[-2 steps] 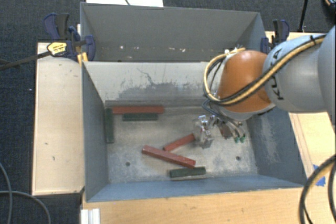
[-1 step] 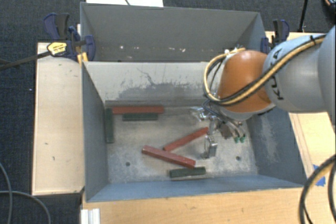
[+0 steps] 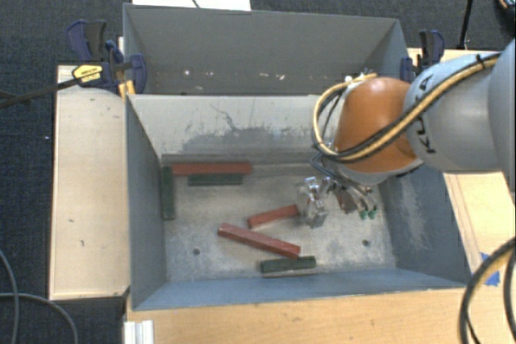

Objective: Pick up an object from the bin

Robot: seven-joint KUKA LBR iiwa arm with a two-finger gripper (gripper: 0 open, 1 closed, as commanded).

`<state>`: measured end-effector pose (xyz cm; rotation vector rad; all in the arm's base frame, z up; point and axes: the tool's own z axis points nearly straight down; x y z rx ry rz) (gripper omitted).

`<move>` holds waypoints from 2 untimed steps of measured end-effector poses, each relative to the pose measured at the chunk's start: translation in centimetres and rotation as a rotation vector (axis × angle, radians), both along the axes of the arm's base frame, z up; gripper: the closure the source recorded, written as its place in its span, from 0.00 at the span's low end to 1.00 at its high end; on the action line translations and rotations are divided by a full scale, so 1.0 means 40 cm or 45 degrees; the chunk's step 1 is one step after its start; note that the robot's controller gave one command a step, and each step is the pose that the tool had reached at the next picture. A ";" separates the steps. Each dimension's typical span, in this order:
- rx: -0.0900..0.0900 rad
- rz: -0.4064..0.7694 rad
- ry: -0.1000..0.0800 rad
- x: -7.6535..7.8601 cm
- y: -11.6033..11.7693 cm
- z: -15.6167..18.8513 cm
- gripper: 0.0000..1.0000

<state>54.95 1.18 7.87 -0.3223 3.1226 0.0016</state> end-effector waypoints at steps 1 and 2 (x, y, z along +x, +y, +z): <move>0.000 0.000 0.000 0.000 0.000 0.000 0.00; 0.000 -0.001 0.000 0.000 0.000 0.000 1.00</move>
Offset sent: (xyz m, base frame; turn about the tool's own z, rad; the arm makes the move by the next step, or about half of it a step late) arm 0.0000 0.0000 0.0000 0.0000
